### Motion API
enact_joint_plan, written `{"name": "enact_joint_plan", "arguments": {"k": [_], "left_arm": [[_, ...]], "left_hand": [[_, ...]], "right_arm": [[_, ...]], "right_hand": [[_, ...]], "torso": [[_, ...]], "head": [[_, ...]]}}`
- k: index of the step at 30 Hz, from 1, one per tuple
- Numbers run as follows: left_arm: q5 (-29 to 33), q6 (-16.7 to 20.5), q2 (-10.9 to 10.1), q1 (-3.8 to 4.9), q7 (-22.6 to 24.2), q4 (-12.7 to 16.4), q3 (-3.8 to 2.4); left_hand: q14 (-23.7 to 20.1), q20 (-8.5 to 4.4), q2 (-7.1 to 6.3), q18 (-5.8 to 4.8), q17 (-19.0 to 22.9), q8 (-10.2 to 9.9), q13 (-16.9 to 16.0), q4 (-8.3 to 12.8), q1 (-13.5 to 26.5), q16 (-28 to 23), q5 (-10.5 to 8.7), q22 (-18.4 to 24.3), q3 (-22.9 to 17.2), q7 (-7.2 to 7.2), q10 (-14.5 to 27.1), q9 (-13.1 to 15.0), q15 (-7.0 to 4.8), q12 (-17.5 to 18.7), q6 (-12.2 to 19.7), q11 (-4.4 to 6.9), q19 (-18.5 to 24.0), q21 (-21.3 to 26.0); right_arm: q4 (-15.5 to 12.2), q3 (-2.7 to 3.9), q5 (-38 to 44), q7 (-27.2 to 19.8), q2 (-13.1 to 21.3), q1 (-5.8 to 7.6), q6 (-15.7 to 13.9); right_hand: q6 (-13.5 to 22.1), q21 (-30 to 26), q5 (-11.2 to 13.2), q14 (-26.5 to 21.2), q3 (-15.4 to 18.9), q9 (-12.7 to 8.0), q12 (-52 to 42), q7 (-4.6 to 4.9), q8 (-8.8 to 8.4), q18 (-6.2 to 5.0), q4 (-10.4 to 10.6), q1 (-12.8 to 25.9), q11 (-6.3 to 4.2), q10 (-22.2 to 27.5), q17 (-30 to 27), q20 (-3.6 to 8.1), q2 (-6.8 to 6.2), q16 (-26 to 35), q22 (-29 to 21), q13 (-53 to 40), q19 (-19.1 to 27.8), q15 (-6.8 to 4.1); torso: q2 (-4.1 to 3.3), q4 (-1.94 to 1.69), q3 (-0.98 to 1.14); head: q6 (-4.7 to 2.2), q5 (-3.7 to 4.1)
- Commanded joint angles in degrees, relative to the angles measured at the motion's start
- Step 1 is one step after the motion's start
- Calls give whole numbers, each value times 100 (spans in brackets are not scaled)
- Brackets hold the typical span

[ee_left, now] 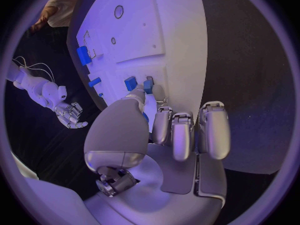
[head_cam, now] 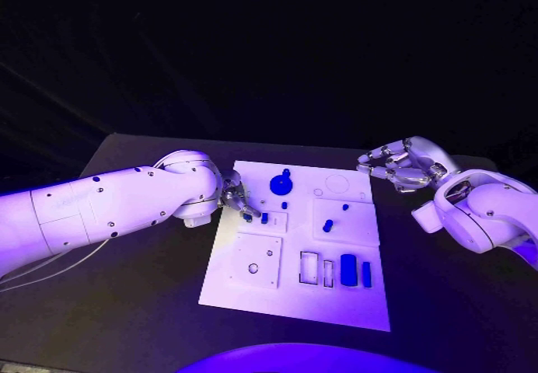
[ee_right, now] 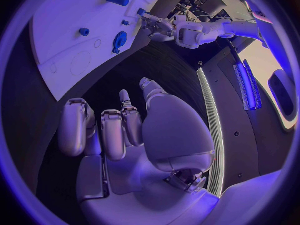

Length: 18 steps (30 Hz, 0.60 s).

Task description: Assemble the parts on the task board

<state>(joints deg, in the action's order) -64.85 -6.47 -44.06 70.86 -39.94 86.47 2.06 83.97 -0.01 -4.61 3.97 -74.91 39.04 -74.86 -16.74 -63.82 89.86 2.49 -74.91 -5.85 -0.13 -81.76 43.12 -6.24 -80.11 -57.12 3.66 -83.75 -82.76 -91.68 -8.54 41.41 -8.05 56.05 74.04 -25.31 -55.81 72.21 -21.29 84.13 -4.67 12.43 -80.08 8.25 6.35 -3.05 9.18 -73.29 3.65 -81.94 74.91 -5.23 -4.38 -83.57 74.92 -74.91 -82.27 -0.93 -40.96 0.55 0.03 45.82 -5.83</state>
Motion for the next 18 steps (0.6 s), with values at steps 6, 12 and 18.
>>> {"name": "enact_joint_plan", "arguments": {"k": [6,12,18], "left_arm": [[49,-144,5,-6,-158,3,7],[53,-161,-3,-6,-157,16,7],[55,-137,-37,-6,-157,47,7]], "left_hand": [[603,-11,-24,-106,-1509,13,15,1,18,14,31,-185,149,0,-28,15,-32,-15,9,6,-35,-15],[603,-11,-28,-106,-1509,12,19,-6,90,14,31,-187,306,5,-24,26,-30,-9,14,2,-35,-14],[603,-9,14,-105,-1509,12,26,-7,225,14,31,-186,516,6,-18,42,-29,-1,16,0,-34,-12]], "right_arm": [[-8,0,32,-33,2,-4,22],[-6,0,32,-33,1,-4,22],[-3,0,32,-33,-1,-4,24]], "right_hand": [[28,-19,-37,337,36,10,-3,1,27,-112,14,44,-21,20,745,9,7,23,213,-525,23,12],[28,-19,-37,337,36,10,-3,1,27,-112,14,44,-21,20,745,9,7,23,213,-525,23,12],[28,-20,-38,336,45,11,-3,0,28,-112,16,49,-21,20,743,9,9,25,213,-524,22,11]], "torso": [[1,-1,-1],[0,-1,-2],[3,-1,-2]], "head": [[13,3],[15,1],[9,-3]]}}
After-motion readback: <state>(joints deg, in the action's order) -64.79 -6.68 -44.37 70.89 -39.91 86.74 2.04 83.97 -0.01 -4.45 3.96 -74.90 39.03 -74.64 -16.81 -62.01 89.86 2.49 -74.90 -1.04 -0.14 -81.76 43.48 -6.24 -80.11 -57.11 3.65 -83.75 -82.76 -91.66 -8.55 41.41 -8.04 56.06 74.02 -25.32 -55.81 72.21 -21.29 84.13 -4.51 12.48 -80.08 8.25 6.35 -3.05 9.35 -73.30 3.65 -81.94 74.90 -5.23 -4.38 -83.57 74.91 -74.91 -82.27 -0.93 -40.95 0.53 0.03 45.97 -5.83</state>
